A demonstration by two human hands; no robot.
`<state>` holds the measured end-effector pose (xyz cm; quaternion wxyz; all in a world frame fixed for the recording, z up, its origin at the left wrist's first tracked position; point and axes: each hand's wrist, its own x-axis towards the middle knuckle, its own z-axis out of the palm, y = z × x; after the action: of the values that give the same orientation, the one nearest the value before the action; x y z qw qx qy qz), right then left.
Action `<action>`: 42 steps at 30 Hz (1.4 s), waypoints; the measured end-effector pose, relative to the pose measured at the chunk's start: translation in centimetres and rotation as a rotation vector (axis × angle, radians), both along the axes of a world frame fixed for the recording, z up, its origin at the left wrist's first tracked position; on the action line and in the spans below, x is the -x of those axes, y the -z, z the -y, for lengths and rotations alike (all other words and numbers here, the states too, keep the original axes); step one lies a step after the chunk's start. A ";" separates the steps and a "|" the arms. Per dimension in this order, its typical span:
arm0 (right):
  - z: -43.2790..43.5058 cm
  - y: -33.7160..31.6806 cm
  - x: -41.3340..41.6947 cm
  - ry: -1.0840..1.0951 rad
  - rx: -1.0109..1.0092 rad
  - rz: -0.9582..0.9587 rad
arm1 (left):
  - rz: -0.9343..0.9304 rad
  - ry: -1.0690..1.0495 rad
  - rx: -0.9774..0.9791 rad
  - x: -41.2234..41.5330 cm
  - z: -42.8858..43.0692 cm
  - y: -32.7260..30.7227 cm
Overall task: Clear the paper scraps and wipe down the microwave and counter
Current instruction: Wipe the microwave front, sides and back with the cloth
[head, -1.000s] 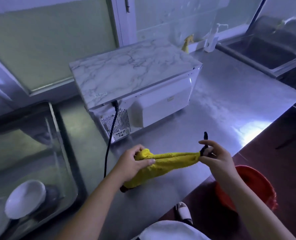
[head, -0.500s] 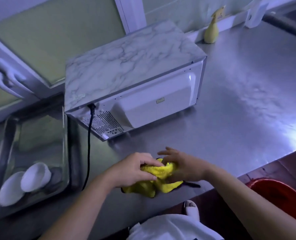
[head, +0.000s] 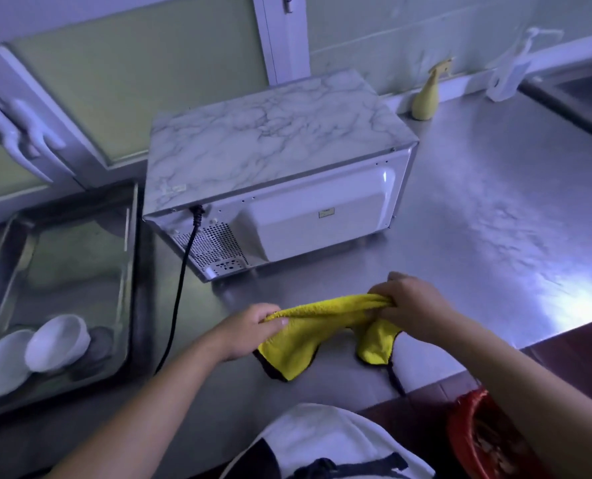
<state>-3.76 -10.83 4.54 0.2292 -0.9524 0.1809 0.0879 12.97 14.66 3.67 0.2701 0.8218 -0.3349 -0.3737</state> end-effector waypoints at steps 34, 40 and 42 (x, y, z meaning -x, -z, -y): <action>-14.8 -5.1 5.0 0.712 -1.290 0.226 | -0.401 0.272 0.341 -0.9 -4.1 -2.2; -12.3 -5.6 6.3 0.578 -0.923 0.205 | -0.532 0.116 0.450 -0.1 -3.9 -0.4; -12.3 -5.3 6.0 0.570 -0.752 0.327 | -0.638 0.190 0.387 0.3 -4.1 -0.4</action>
<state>-9.78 1.47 9.81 0.5971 -0.7177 0.3514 -0.0693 12.66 18.72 4.06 0.4752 0.5632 -0.3729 -0.5638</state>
